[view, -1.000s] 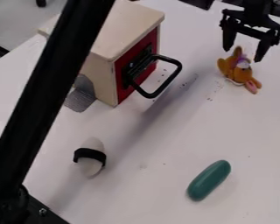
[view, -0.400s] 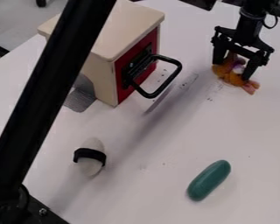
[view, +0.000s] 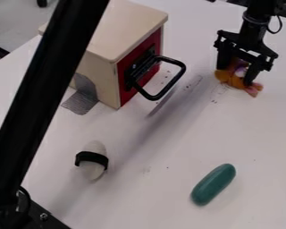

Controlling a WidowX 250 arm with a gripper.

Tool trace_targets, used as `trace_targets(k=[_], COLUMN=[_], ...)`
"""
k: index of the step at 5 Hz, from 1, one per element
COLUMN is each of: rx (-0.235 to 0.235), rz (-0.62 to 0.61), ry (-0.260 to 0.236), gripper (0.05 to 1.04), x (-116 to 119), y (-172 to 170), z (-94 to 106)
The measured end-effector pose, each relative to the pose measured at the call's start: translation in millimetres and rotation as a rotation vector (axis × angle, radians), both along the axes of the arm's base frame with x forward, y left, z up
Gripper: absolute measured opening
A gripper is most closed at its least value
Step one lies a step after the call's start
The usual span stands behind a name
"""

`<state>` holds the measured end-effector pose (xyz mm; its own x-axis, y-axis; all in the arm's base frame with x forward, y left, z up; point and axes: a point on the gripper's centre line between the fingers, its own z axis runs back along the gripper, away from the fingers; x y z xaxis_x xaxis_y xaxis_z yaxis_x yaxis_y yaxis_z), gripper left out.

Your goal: Lift the teddy over the drawer

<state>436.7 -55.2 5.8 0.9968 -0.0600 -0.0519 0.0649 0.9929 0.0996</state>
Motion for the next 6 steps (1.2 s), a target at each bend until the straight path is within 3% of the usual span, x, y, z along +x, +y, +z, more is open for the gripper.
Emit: trace_targets(k=[1, 3, 4, 5, 6], rx=[-0.004, -0.030, -0.035, -0.039, -0.024], rz=[-0.003, 0.018, 0.031, 0.040, 0.101], ry=[0.001, 0.006, -0.060, -0.078, -0.121], gripper=[0.728, 0.694, 0.580, 0.484, 0.313], x=[-0.6, -6.9, -10.8, -24.8, -45.7], y=[-0.6, -4.0, -1.7, 4.2, 30.9], z=[1.3, 19.5, 58.7, 87.1, 124.9])
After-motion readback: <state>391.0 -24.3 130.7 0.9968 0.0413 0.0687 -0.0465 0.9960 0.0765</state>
